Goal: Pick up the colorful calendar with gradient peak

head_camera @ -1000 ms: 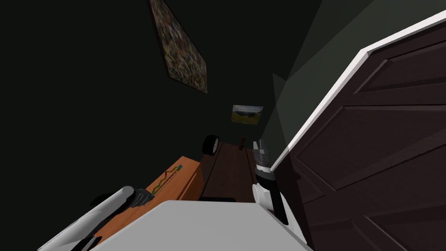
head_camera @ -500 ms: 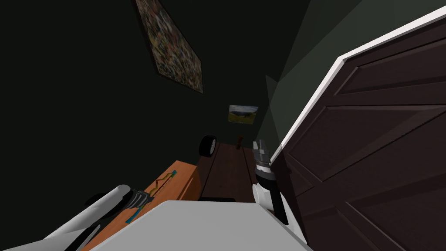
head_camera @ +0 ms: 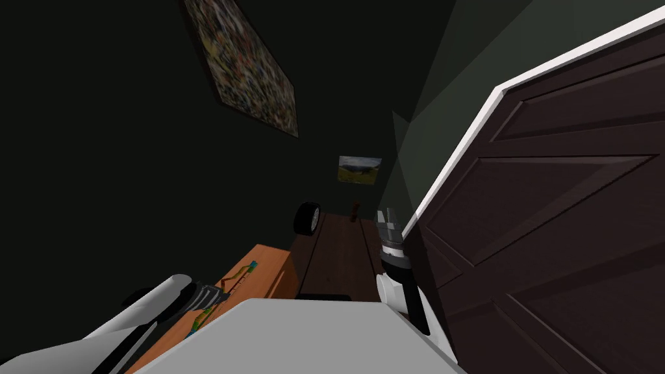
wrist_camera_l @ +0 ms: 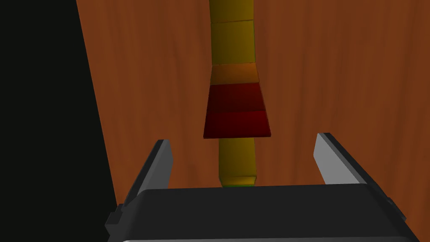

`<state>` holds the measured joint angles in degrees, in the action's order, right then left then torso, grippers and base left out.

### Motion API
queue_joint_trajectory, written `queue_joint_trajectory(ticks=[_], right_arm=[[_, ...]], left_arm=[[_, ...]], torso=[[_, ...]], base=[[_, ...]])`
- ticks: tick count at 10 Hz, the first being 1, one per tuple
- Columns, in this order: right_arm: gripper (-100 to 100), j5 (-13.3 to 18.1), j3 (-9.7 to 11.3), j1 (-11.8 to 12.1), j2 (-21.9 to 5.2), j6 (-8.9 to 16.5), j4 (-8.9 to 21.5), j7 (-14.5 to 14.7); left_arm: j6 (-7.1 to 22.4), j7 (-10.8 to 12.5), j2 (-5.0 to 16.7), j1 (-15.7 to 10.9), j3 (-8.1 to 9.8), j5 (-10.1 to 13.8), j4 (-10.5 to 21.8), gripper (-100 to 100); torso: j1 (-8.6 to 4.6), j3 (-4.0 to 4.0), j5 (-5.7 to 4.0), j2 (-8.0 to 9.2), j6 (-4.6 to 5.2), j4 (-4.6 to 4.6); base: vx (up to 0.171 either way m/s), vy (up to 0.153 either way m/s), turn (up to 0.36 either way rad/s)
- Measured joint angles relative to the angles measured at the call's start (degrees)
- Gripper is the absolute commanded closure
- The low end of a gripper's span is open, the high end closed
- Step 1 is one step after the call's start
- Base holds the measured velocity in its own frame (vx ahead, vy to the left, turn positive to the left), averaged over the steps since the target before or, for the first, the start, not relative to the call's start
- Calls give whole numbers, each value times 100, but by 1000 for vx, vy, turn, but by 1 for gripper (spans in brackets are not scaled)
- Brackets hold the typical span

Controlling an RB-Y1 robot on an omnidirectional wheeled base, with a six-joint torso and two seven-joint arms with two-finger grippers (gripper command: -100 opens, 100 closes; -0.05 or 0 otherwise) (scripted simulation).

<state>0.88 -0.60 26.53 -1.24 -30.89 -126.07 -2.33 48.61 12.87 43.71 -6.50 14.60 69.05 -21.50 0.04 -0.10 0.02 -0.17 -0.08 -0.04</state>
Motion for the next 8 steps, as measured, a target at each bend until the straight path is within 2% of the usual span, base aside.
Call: queue_joint_trajectory(ticks=[1, 2, 3, 5, 6, 7, 8], right_arm=[[0, 0, 0, 0, 0, 0, 0, 0], [0, 0, 1, -2, 0, 0, 0, 0], [0, 0, 0, -1, 0, 0, 0, 0], [0, 0, 0, -2, 0, 0, 0, 0], [0, 0, 0, -2, 0, 0, 0, 0], [0, 0, 0, -1, 0, 0, 0, 0], [0, 0, 0, -1, 0, 0, 0, 0]], left_arm=[[-2, 0, 0, 0, 0, -1, -1, -100], [-71, 198, -108, 84, -9, -97, -180, -100], [-140, 264, -147, 41, 8, -121, -116, -100], [-257, 201, -206, -99, 40, -149, 134, -100], [-347, 301, -280, -92, 50, -215, 116, -100], [-367, 332, -288, -91, 50, -223, 110, 100], [-365, 329, -286, -90, 50, -222, 111, 100]], torso=[[-5, 4, -1, 7, 0, 2], [8, 15, 2, 26, 6, 6], [14, 21, 3, 36, 0, 8], [11, 17, 2, 29, 4, 7], [26, 19, 17, 34, 12, 8], [25, 11, 19, 18, 9, 5], [18, 3, 17, 4, 10, 1]], base=[[-55, 50, -212], [-77, 63, -119], [-38, 37, 24], [-68, 60, -158], [-48, 31, -37], [-9, 4, 6], [0, 0, 0]])
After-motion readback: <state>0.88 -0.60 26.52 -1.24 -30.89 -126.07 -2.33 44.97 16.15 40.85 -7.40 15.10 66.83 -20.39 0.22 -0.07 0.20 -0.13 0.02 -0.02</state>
